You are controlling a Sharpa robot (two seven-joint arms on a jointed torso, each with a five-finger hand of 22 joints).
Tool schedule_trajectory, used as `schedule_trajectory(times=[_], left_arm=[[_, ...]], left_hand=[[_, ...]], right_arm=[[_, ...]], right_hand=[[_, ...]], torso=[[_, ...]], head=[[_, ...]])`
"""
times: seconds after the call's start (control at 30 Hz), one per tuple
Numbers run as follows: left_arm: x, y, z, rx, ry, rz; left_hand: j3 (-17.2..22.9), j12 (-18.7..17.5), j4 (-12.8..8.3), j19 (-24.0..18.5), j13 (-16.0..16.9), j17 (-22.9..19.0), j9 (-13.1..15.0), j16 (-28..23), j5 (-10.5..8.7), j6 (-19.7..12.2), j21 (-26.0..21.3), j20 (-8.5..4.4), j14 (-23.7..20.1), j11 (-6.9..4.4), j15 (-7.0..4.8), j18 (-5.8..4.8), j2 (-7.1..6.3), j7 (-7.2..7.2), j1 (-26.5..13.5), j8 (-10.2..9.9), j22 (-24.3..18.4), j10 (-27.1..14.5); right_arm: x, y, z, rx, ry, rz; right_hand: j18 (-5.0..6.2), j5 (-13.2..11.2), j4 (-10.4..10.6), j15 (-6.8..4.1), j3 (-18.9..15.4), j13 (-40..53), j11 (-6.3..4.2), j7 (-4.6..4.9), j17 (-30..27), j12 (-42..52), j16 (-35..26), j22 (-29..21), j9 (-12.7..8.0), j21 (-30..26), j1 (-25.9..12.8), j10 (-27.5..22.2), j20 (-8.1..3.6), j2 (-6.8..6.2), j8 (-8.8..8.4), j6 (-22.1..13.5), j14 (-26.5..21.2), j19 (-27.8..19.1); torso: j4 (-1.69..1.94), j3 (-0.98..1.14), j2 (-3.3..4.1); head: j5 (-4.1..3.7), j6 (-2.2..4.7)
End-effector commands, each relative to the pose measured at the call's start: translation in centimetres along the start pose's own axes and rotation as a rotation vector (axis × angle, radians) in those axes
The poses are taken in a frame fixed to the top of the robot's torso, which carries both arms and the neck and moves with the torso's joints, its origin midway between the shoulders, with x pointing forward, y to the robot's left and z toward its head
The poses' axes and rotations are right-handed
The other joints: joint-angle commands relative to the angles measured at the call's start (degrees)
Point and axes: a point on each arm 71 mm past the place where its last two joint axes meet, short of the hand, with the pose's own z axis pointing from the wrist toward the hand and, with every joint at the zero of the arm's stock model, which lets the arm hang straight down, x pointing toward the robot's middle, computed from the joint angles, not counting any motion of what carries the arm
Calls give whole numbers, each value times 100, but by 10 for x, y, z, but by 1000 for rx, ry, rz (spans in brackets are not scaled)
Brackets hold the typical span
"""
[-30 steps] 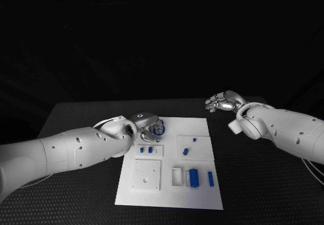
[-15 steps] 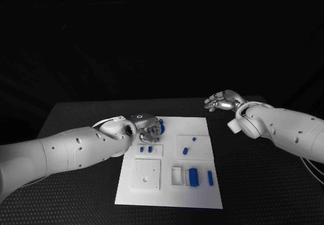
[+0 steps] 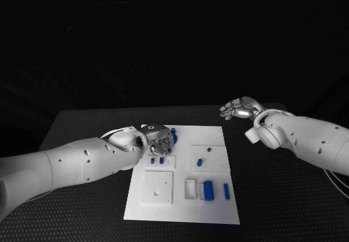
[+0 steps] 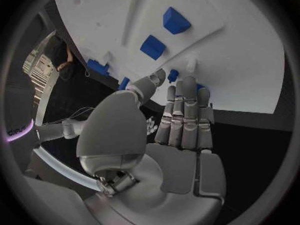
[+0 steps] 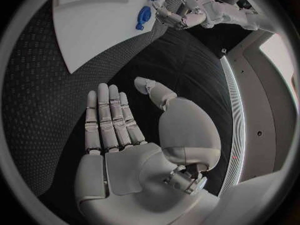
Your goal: Assemble the parts on the task board
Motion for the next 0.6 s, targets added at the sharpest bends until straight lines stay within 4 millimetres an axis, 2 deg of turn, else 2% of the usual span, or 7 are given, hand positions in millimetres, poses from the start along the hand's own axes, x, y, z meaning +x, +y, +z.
schedule_trajectory(times=[0.03, 0.6], left_arm=[[2, -2, 1, 10, 9, 5], [6, 0, 5, 1, 24, 4]], left_hand=[[28, 36, -26, 35, -8, 18, -15, 35, 21, -4, -25, -200, 34, -21, -7, -43, 85, 29, 10, -27, 12, 49], [20, 14, -20, 44, -52, 84, -90, 90, 22, -22, -48, -196, 35, -36, -25, -43, 268, 47, -17, -47, 41, 73]], right_arm=[[2, 1, 0, -10, 16, 3], [3, 2, 0, -13, 19, 4]], right_hand=[[95, 25, 2, 20, -29, -10, 11, 34, -7, -23, -9, 106, -5, -28, -50, -12, 16, 18, 26, -20, -30, 16], [96, 28, 3, 20, -31, -10, 11, 33, -9, -23, -9, 108, -7, -34, -51, -11, 17, 21, 27, -19, -29, 19]], torso=[[0, -1, 1], [-2, -4, 1]], head=[[-2, -7], [-28, -2]])
